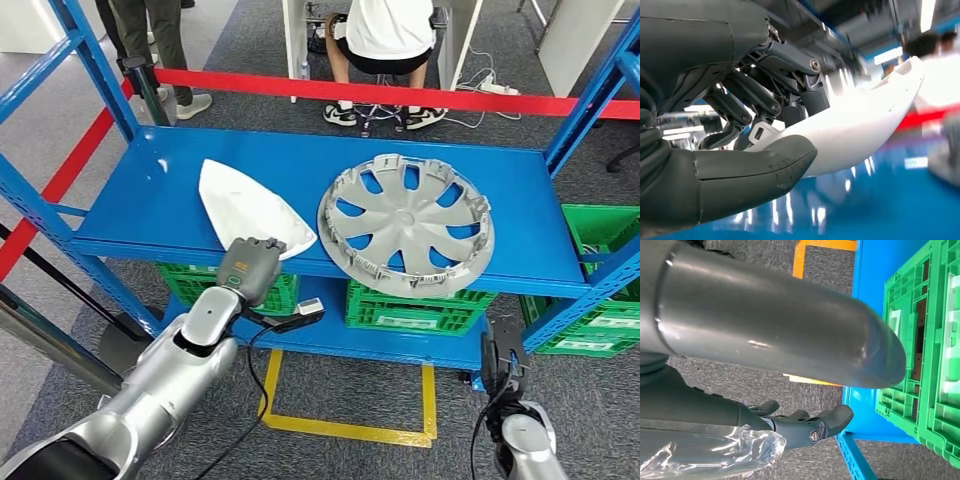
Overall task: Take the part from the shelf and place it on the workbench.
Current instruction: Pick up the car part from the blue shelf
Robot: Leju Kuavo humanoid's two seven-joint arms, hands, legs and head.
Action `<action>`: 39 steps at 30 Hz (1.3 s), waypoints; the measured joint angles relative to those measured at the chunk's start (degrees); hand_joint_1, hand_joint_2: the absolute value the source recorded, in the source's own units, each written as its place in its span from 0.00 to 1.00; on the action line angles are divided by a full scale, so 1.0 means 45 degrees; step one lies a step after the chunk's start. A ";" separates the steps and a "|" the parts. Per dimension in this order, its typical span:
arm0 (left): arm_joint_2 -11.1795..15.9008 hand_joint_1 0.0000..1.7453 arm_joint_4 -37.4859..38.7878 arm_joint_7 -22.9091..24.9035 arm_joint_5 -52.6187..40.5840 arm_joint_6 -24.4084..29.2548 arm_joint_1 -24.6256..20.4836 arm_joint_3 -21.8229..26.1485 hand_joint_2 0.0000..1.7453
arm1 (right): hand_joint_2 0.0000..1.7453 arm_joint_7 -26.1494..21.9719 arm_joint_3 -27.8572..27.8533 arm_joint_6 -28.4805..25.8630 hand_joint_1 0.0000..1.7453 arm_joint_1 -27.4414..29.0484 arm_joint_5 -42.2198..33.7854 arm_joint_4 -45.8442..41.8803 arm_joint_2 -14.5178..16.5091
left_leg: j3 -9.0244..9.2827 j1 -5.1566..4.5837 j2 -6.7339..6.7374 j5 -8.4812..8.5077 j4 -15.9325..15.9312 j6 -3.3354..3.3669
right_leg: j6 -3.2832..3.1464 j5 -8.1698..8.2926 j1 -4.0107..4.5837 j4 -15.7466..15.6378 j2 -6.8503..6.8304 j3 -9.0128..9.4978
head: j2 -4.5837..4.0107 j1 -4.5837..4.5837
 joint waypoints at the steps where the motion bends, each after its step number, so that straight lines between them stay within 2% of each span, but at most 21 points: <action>1: 0.0015 1.00 -0.0248 0.0015 -0.0118 0.0092 -0.0001 -0.0002 1.00 | 0.00 -0.0033 -0.0006 -0.0008 0.00 0.0016 -0.0023 0.0001 0.0000 | 0.0000 0.0000 0.0000 0.0000 0.0000 0.0000 | 0.0000 0.0000 0.0000 0.0000 0.0000 0.0000 | 0.0000 0.0001; 14: 0.0408 0.99 -0.3566 -0.0063 -0.1370 0.0446 -0.0104 -0.0208 1.00 | 0.00 -0.0398 -0.0244 -0.0002 0.00 0.0080 -0.0312 0.0138 0.0000 | 0.0000 0.0001 0.0000 0.0000 0.0000 0.0000 | 0.0000 0.0000 0.0000 0.0000 0.0000 0.0000 | -0.0004 -0.0002; 19: 0.0525 0.85 -0.4407 -0.0227 -0.1428 0.0525 -0.0134 -0.0351 1.00 | 0.00 -0.0532 -0.0299 0.0029 0.00 0.0016 -0.0389 0.0282 0.0000 | 0.0000 0.0000 0.0000 0.0000 0.0000 0.0000 | 0.0000 0.0000 0.0001 0.0000 0.0000 0.0000 | -0.0005 -0.0002; 24: 0.0630 0.89 -0.5141 -0.0393 -0.1297 0.0616 -0.0167 -0.0488 1.00 | 0.00 -0.0717 -0.0307 0.0058 0.00 -0.0119 -0.0424 0.0473 0.0000 | 0.0000 0.0000 0.0000 0.0000 0.0000 0.0000 | 0.0000 0.0000 0.0000 0.0000 0.0000 0.0000 | -0.0002 -0.0001; 39: 0.0729 0.89 -0.5898 -0.0665 -0.0239 0.0343 -0.0182 -0.0719 1.00 | 0.00 -0.0873 -0.0315 0.0162 0.00 -0.0325 -0.0423 0.0907 0.0000 | 0.0000 0.0000 0.0000 0.0000 0.0000 0.0000 | 0.0000 0.0000 0.0000 0.0000 0.0000 0.0000 | -0.0001 -0.0001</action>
